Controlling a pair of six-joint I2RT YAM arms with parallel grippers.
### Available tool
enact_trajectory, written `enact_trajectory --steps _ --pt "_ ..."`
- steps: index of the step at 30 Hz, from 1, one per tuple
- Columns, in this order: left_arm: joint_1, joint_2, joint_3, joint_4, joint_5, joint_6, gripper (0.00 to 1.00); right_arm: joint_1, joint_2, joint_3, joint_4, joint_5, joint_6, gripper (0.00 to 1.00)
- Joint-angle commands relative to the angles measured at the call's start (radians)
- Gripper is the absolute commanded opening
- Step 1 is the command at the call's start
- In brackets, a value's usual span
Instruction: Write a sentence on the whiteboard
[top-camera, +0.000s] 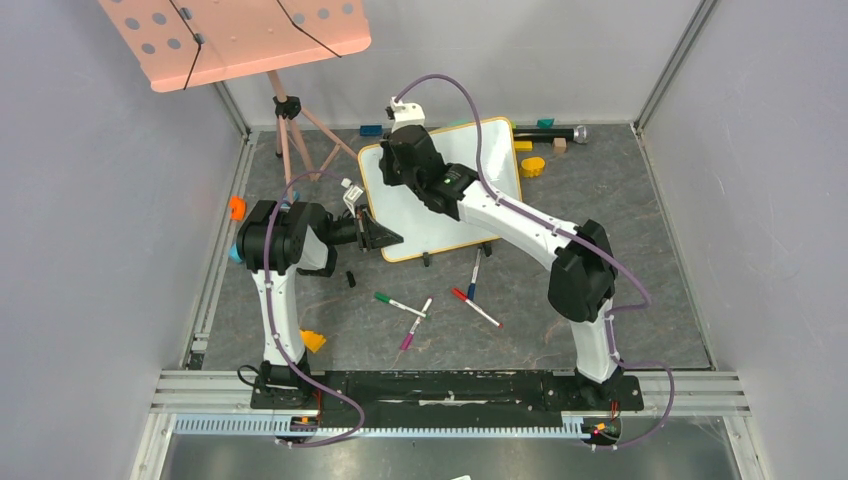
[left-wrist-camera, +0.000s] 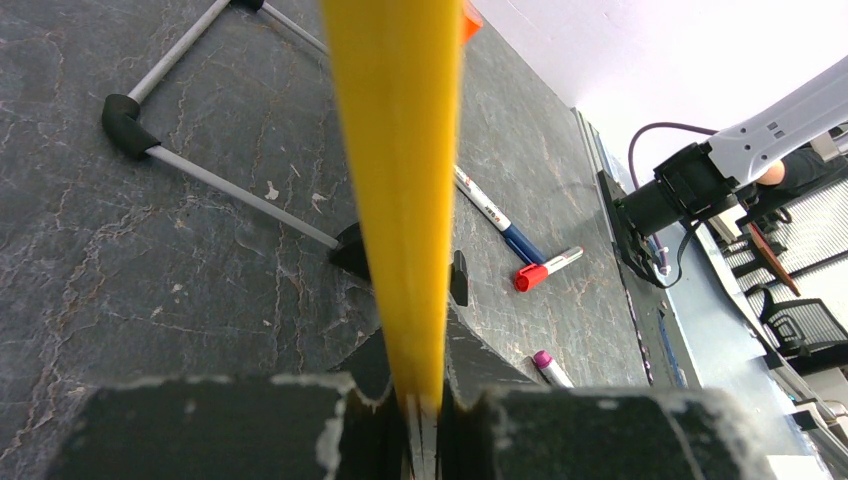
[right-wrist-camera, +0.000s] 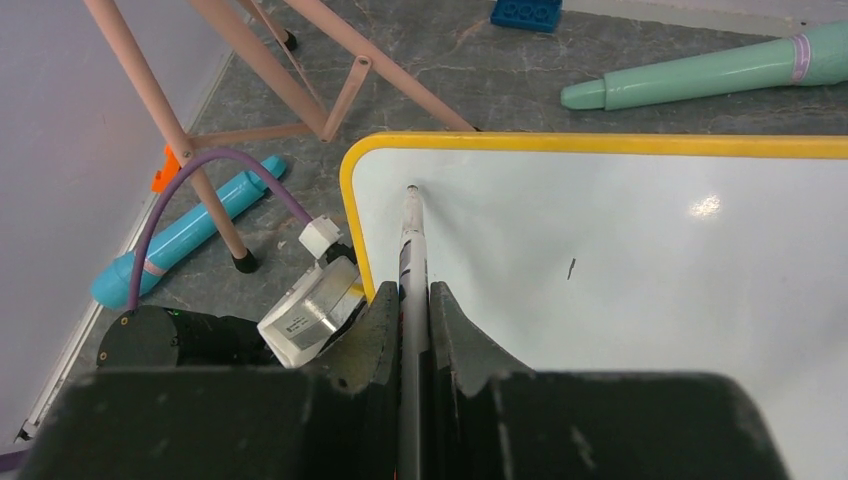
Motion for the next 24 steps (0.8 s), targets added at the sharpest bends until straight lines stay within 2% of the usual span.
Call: enact_trajectory --steps 1,9,24 --pt "-0.015 0.0 -0.002 0.06 0.021 0.035 0.07 -0.001 0.021 0.05 0.043 0.009 -0.006 0.0" --pt "-0.017 -0.003 -0.009 0.06 0.019 0.042 0.07 -0.007 0.016 0.017 0.035 0.022 0.005 0.0" --pt "-0.017 -0.006 -0.011 0.06 0.018 0.046 0.07 -0.008 -0.065 -0.177 0.059 -0.01 0.035 0.0"
